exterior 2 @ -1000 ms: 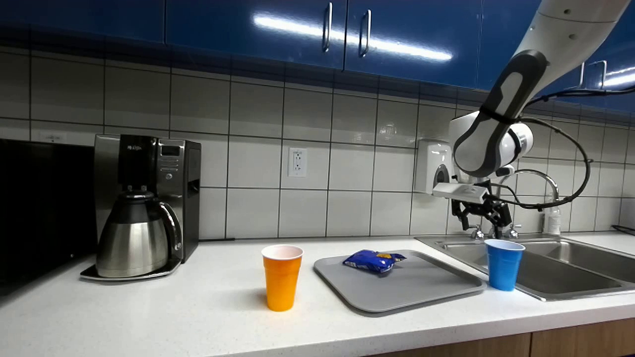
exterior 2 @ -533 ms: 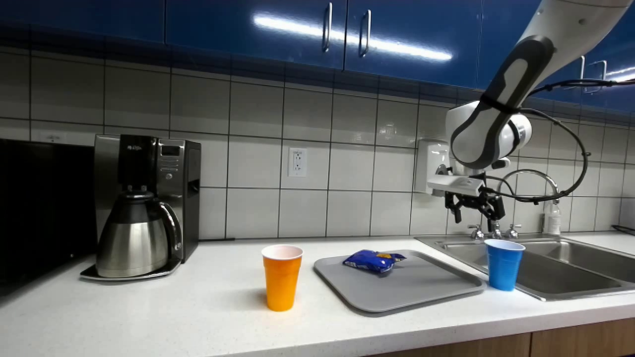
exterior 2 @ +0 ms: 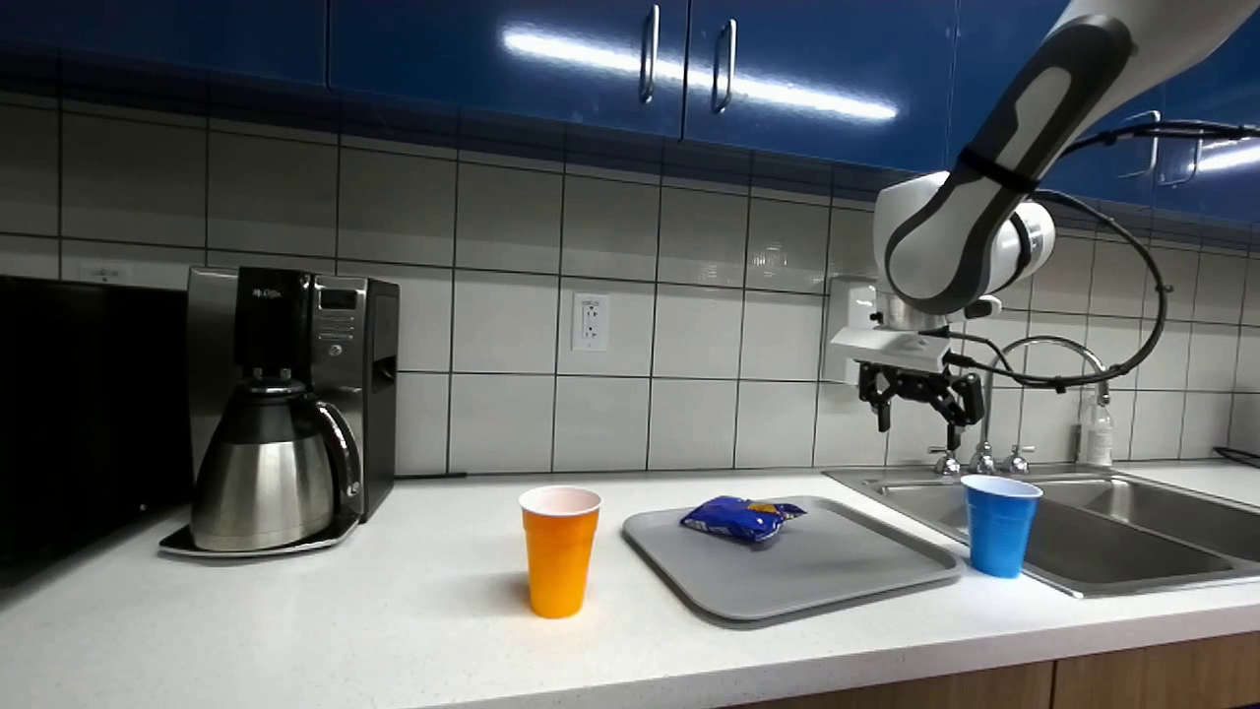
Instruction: Place the cups directly onto the counter
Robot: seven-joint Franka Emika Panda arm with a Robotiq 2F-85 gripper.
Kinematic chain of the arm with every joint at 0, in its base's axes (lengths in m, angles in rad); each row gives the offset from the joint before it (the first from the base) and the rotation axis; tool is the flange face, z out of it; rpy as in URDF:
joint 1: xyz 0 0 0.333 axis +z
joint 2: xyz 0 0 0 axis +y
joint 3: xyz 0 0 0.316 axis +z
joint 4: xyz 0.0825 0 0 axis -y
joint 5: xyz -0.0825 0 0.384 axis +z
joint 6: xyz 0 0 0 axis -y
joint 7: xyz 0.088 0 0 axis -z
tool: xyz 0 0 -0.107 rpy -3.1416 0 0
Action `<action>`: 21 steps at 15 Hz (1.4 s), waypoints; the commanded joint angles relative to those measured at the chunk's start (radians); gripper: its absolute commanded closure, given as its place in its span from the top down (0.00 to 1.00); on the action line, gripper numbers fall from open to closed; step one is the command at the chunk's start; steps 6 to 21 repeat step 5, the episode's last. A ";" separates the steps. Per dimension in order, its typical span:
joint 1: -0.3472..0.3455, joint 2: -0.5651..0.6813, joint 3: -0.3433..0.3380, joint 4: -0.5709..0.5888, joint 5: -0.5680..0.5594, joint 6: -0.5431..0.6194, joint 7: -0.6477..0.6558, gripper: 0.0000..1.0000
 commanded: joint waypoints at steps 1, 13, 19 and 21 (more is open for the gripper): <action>-0.009 -0.123 0.044 -0.076 0.067 -0.031 -0.076 1.00; -0.033 -0.051 0.059 -0.035 0.038 -0.002 -0.034 1.00; -0.033 -0.051 0.059 -0.035 0.038 -0.002 -0.034 1.00; -0.033 -0.051 0.059 -0.035 0.038 -0.002 -0.034 1.00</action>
